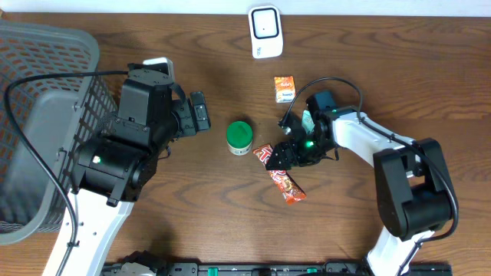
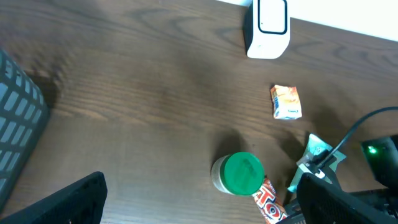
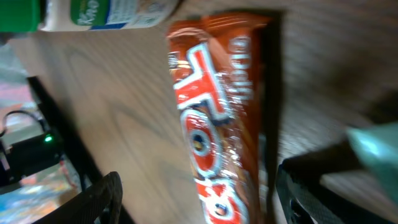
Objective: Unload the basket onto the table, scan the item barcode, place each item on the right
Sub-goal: 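Retract the left arm and reach the right gripper to the Top bar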
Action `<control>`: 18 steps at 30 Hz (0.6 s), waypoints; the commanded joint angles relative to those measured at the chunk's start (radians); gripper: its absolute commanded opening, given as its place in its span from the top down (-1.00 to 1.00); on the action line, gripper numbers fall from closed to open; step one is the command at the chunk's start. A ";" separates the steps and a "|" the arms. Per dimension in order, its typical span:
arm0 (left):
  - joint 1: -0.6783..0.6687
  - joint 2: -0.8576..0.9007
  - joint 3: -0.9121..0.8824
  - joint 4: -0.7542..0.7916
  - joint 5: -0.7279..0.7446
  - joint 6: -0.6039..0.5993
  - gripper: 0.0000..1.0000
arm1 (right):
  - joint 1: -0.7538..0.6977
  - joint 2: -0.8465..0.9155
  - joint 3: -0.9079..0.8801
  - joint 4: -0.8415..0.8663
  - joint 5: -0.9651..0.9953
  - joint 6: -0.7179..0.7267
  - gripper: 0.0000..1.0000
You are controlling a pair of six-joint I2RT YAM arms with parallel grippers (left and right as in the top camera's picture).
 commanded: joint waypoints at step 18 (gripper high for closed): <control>0.005 0.006 0.006 -0.117 -0.014 0.052 -0.96 | 0.052 0.164 -0.006 -0.069 0.380 -0.017 0.97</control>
